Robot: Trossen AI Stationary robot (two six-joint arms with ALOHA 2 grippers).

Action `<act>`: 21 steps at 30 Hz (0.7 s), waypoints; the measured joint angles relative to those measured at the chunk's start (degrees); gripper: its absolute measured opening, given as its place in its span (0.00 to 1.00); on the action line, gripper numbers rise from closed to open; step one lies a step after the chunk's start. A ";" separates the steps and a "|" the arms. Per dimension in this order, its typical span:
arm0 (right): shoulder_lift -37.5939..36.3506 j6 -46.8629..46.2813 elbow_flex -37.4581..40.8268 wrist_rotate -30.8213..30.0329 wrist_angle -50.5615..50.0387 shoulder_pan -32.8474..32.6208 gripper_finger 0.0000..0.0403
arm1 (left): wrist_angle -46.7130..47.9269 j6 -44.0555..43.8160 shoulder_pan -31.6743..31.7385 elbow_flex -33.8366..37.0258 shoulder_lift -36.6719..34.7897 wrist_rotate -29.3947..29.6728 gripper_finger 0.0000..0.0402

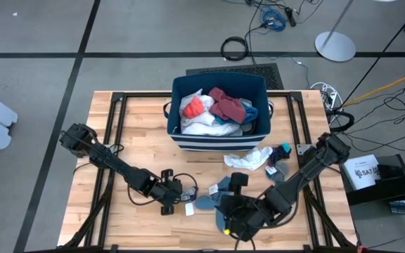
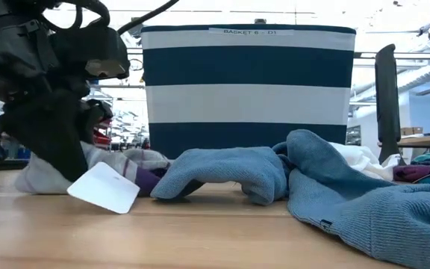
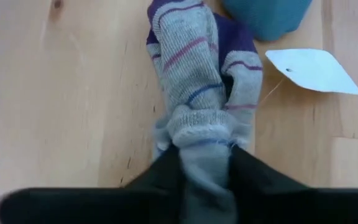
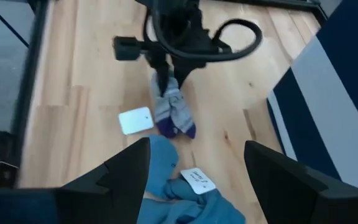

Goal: Sort clothes
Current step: Put the gray and purple socks into the blue laundry organizer

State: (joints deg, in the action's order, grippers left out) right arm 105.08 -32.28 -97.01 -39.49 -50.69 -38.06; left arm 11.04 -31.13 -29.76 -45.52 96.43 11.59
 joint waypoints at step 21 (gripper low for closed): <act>0.00 22.68 0.00 -4.52 17.86 -0.69 0.61 | 12.41 4.59 -1.58 -4.09 -29.89 0.31 0.10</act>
State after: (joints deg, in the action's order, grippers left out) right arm 105.08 -9.60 -97.01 -44.01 -32.83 -38.75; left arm 23.45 -26.54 -31.34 -49.60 66.54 11.90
